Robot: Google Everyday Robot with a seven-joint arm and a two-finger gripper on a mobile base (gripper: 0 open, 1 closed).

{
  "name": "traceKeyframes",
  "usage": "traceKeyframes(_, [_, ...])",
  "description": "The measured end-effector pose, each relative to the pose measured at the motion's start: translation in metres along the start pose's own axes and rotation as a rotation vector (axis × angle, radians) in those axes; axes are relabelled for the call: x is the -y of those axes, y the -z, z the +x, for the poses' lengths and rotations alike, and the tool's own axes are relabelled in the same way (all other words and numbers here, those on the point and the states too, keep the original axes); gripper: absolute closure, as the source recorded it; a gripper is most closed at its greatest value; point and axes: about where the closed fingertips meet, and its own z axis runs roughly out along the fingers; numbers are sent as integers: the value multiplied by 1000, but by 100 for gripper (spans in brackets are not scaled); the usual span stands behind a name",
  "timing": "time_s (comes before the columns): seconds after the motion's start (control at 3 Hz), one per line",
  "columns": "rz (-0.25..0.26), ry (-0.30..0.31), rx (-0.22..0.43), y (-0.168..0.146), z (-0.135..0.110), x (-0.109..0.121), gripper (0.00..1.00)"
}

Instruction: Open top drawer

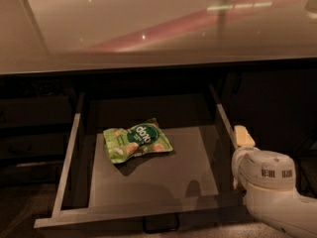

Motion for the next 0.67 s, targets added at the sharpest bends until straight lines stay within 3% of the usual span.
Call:
traceKeyframes(0.33, [20,-7,-16,2,-1,16,0])
traceKeyframes(0.67, [20,-7,-16,2,-1,16,0])
